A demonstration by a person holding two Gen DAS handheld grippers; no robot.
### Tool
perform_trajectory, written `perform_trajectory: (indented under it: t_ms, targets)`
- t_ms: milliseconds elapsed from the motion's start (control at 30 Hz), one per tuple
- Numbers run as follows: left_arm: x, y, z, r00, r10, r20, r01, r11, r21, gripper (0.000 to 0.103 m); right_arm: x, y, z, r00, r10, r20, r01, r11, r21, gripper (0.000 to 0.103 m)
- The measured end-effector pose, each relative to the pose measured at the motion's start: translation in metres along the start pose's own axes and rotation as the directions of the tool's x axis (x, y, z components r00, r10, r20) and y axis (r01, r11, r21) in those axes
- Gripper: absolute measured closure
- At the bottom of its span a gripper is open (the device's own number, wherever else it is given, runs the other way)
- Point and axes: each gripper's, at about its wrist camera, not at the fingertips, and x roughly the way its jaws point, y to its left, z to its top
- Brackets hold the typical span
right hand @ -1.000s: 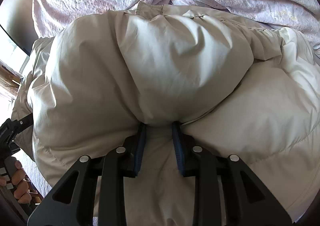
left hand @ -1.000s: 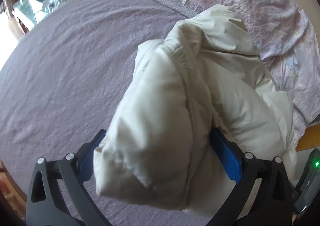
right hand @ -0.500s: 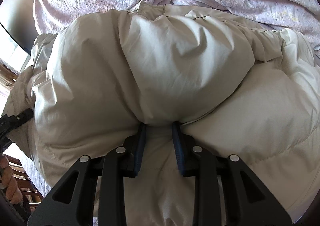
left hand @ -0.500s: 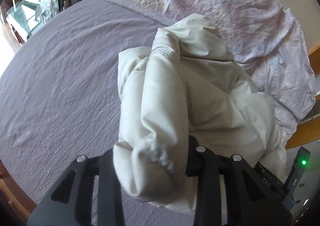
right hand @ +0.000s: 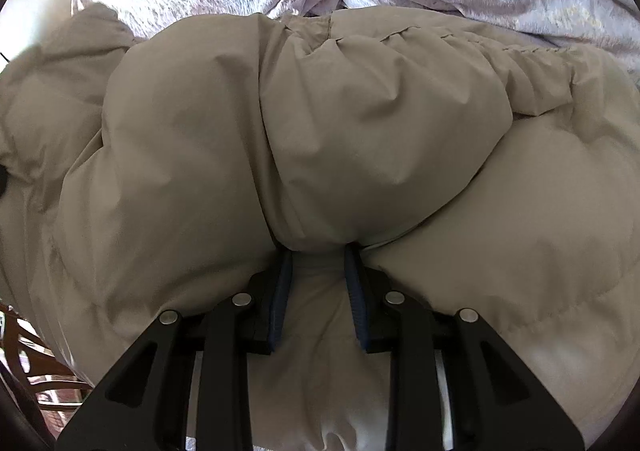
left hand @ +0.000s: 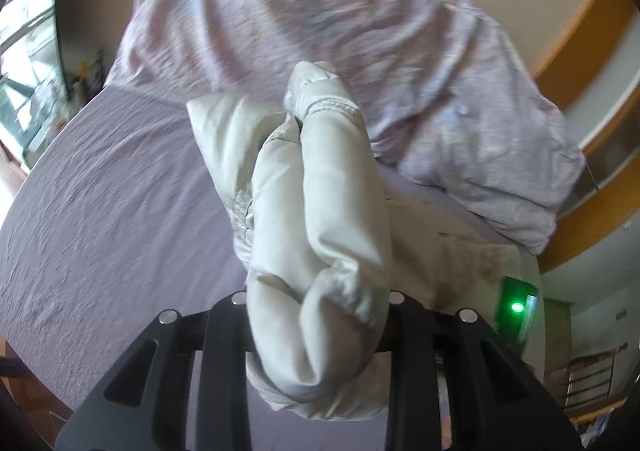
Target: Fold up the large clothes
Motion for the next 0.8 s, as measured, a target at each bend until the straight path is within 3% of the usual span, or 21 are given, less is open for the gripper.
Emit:
perform_trajectory:
  t_ms: [333, 500, 800]
  targets:
    - [0.001, -0.097, -0.020, 0.998, -0.069, 0.007, 0.067, 0.988, 0.142, 0.075, -0.014, -0.026, 0.000, 0.996, 0.083, -0.010, -0.083, 0.996, 0.027, 0.075]
    - [0.009, -0.137, -0.036, 0.993, -0.114, -0.008, 0.113, 0.976, 0.186, 0.075, -0.036, -0.056, -0.004, 0.993, 0.119, 0.025, -0.120, 0.991, 0.053, 0.075]
    - [0.030, -0.205, -0.059, 0.988, -0.145, -0.050, 0.153, 0.956, 0.250, 0.075, -0.086, -0.125, -0.009, 0.986, 0.071, 0.150, -0.086, 0.992, 0.093, 0.074]
